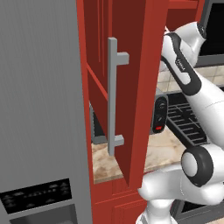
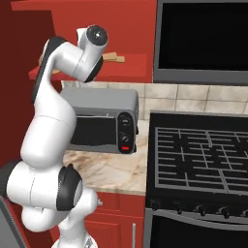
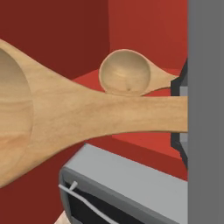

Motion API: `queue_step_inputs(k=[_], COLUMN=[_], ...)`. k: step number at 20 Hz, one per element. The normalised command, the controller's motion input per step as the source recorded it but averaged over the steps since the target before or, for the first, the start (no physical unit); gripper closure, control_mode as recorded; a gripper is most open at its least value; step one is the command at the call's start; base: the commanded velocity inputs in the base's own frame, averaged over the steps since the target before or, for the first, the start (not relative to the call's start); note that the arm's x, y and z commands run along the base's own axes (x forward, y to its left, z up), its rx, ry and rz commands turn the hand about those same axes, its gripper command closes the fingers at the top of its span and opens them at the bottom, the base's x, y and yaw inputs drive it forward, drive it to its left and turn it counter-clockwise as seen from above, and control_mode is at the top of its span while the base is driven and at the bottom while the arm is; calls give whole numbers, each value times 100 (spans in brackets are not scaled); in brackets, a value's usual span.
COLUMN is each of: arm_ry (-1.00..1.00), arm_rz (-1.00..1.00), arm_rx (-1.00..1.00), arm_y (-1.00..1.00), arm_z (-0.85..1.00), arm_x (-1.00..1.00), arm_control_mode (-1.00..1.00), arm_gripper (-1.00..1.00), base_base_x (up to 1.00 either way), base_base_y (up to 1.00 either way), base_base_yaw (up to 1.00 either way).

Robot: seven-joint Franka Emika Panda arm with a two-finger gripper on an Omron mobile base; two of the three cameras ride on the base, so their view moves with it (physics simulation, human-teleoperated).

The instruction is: Organize the utensils by type. Pick up the wooden spoons from the counter and place them in the open cabinet. Then pick up the metallic utensils from the counter and place them in the open drawer.

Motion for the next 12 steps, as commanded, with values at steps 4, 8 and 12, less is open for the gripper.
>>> queue_step_inputs(k=[4,8,12], arm_ry=[0,0,0], arm_rz=[-4,-4,-4], arm_rx=[0,0,0], arm_y=[8,1,0], arm_z=[-3,-15,-25], arm_x=[38,26,20], arm_control_mode=[-100,-100,-100], arm_gripper=[100,100,100], base_base_x=[0,0,0], base_base_y=[0,0,0], base_base_yaw=[0,0,0])
